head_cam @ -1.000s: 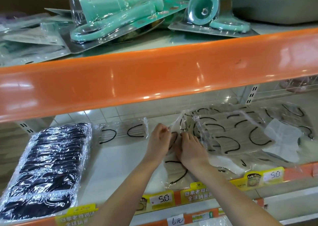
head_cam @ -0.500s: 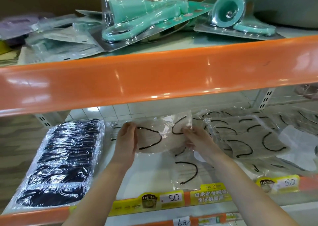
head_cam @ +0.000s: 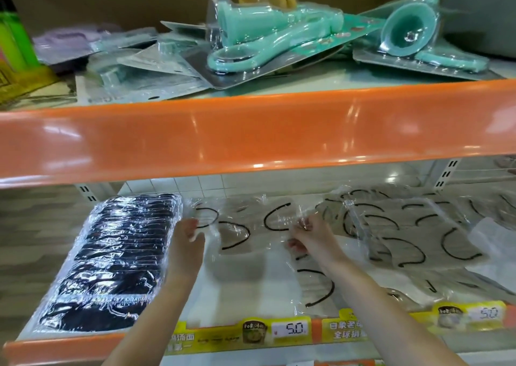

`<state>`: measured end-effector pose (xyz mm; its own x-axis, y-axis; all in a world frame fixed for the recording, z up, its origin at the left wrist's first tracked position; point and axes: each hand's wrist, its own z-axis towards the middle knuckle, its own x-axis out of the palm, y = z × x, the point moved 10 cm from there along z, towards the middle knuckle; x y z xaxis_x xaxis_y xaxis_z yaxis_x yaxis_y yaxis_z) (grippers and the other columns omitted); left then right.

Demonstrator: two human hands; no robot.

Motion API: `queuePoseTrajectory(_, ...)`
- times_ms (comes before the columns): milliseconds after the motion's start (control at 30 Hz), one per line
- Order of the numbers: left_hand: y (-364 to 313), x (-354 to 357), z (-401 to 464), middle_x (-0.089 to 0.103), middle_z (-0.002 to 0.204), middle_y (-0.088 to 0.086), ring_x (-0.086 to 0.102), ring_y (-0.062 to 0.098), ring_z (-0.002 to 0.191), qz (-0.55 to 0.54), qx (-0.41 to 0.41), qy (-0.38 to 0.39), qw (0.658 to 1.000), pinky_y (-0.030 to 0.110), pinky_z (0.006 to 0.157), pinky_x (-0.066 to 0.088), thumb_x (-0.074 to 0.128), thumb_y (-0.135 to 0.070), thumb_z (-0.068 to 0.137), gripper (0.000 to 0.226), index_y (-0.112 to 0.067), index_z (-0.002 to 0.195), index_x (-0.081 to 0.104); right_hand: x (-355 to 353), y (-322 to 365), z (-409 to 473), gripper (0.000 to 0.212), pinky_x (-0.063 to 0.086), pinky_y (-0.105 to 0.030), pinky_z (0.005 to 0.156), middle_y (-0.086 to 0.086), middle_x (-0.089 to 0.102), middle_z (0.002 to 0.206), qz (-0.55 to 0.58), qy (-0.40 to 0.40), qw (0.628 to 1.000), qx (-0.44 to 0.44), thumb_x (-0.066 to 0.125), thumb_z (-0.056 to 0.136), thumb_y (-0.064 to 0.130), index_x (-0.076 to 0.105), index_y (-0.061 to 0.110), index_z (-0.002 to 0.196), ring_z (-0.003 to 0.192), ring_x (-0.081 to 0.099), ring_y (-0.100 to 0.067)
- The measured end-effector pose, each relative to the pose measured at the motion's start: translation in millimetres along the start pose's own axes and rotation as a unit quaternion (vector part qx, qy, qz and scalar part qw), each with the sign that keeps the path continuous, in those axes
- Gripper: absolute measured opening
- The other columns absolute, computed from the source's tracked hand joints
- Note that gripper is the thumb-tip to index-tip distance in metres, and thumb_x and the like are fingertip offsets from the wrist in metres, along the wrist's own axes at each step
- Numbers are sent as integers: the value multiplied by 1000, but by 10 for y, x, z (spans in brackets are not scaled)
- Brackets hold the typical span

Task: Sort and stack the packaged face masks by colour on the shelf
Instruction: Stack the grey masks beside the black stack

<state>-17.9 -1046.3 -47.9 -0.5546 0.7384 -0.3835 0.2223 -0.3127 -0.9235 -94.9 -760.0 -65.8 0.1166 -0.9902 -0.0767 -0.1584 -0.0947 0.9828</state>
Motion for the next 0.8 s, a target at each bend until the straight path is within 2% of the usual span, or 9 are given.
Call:
queuePoseTrajectory(167, -187, 300, -167, 53, 127, 4, 47, 16, 115, 153, 125, 33, 980, 20, 86, 32, 55, 2, 89, 34, -10, 120, 57, 240, -93, 134, 12, 52, -21, 47, -13, 62, 64, 108, 14, 992, 60, 56, 92, -5, 50, -2, 101, 48, 65, -16)
queuePoseTrajectory(267, -243, 590, -239, 54, 131, 11, 44, 29, 126, 229, 192, 91, 950, 26, 101, 28, 56, -1, 89, 34, -6, 123, 57, 408, -134, 233, 11, 53, -22, 46, -13, 59, 63, 142, 22, 986, 88, 53, 92, -8, 48, 1, 92, 46, 63, -16)
queuePoseTrajectory(367, -162, 815, -260, 36, 148, 10, 34, 28, 135, 323, 206, 153, 911, 27, 107, 23, 48, -14, 96, 44, -8, 139, 41, 558, -149, 307, 14, 54, -23, 47, -16, 58, 69, 126, 30, 987, 95, 54, 91, -9, 48, 3, 87, 47, 63, -17)
queuePoseTrajectory(433, -102, 894, -252, 26, 154, 9, 31, 28, 137, 366, 210, 173, 890, 30, 106, 24, 44, -19, 96, 44, -12, 139, 37, 623, -146, 342, 16, 56, -26, 51, -16, 57, 73, 88, 38, 991, 90, 54, 89, -11, 50, 3, 84, 51, 62, -17)
queuePoseTrajectory(500, -50, 931, -244, 21, 156, 9, 28, 27, 140, 414, 218, 175, 866, 32, 108, 24, 41, -28, 97, 43, -16, 137, 36, 638, -128, 386, 14, 58, -36, 65, -13, 57, 73, 15, 32, 997, 70, 56, 86, -8, 53, 4, 80, 59, 60, -20)
queuePoseTrajectory(567, 18, 933, -226, 19, 157, 11, 22, 25, 143, 467, 214, 167, 842, 32, 111, 21, 35, -39, 100, 45, -16, 139, 34, 605, -82, 422, 9, 55, -47, 78, -11, 60, 86, -104, 1, 994, 30, 60, 84, 5, 54, 6, 91, 76, 62, -25)
queuePoseTrajectory(600, 49, 931, -209, 18, 157, 11, 20, 25, 144, 483, 210, 163, 834, 33, 113, 19, 31, -43, 100, 47, -16, 139, 33, 563, -46, 418, 17, 52, -45, 83, -10, 58, 97, -162, -22, 987, 12, 57, 85, 9, 52, 7, 102, 88, 61, -26)
queuePoseTrajectory(700, 98, 928, -175, 16, 158, 13, 15, 26, 145, 506, 202, 158, 824, 36, 115, 15, 26, -46, 101, 51, -17, 142, 31, 560, 161, 352, 30, 37, -30, 90, -9, 44, 116, -308, -44, 945, -97, 46, 92, 6, 44, 3, 122, 109, 46, -26)
queuePoseTrajectory(800, 119, 925, -147, 17, 158, 13, 15, 27, 146, 515, 198, 152, 820, 38, 116, 14, 25, -48, 100, 54, -17, 144, 29, 746, 261, 260, 35, 30, -29, 98, -14, 40, 128, -450, 7, 871, -196, 42, 94, 6, 43, 1, 129, 116, 39, -28)
